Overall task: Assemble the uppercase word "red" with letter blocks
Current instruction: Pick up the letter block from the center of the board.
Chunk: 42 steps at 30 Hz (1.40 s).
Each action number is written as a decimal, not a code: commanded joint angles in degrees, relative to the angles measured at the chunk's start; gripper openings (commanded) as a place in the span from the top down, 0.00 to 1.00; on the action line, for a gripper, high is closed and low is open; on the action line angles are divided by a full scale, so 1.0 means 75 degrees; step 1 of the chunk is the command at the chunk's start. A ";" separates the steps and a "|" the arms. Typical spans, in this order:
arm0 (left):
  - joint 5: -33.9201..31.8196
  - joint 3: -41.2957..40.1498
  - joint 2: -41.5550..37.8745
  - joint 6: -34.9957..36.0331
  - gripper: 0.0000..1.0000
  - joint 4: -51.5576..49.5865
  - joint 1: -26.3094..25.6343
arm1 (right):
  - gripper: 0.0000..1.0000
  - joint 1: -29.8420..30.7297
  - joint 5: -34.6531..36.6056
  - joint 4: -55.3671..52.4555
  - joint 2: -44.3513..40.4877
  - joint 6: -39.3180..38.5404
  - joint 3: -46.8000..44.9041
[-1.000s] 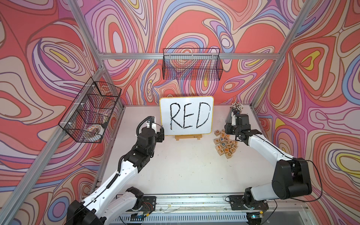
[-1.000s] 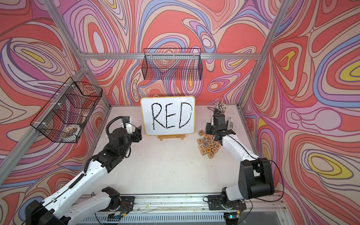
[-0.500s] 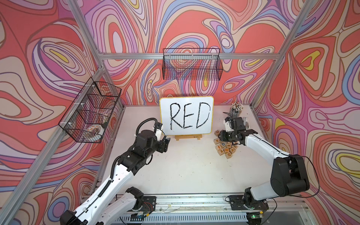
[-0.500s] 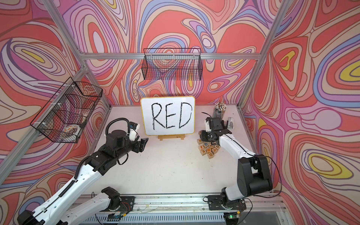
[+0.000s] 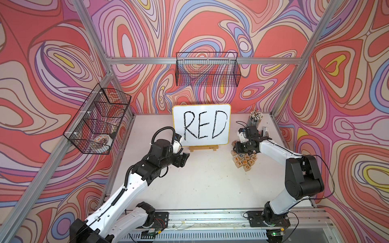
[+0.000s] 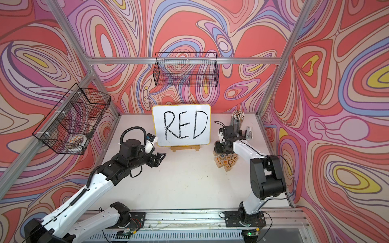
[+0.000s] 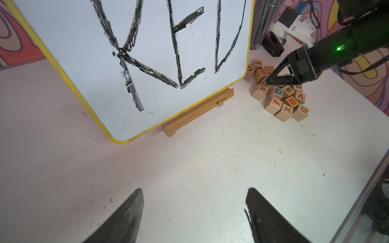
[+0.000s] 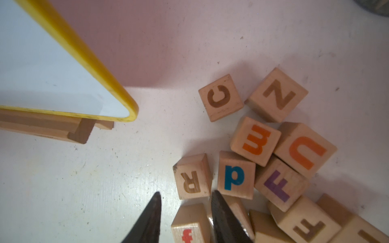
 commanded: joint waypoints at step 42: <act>0.0660 0.0294 0.0284 0.0282 0.21 -0.0379 -0.0010 | 0.60 0.0495 0.1107 -0.0327 0.1457 -0.0272 0.0762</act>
